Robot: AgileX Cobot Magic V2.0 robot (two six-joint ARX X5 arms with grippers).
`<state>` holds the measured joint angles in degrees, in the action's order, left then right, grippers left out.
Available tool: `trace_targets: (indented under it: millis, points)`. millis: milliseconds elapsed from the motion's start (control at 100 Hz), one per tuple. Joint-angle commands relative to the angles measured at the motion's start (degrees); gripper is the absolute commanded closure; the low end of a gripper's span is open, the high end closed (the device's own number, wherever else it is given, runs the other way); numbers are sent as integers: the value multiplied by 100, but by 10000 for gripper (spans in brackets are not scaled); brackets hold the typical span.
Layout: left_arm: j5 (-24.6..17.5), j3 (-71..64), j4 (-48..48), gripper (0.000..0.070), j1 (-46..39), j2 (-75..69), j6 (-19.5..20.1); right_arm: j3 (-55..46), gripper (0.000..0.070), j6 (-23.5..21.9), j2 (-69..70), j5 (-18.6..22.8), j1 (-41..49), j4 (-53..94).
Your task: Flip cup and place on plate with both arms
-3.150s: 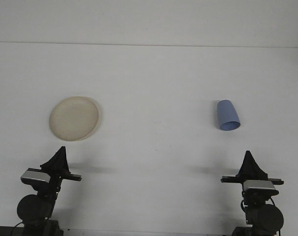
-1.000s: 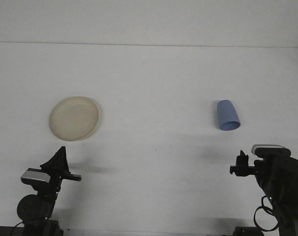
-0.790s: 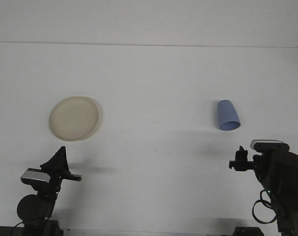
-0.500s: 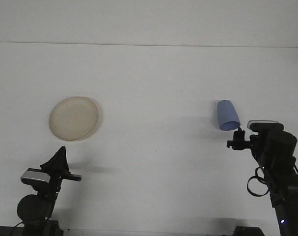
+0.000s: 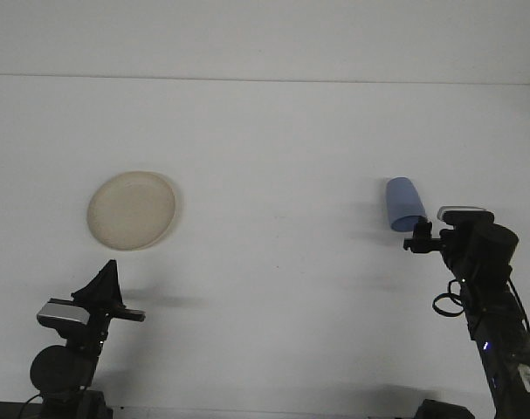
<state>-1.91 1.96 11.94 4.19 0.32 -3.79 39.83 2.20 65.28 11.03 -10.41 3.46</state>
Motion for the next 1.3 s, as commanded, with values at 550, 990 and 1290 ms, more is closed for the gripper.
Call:
trace_targets:
  millis: [550,990,1290]
  points:
    - [2,-116,55,688,-4,-13,-2,-535,239,109,1434,273,-278,-1849]
    - [2,-116,55,688,-4,-13,-2,-533,239,107,2356,424,-278,-3261]
    - [2,-116,55,688,-4,-13,-2,-520,240,105,2771,557,-278,-3926]
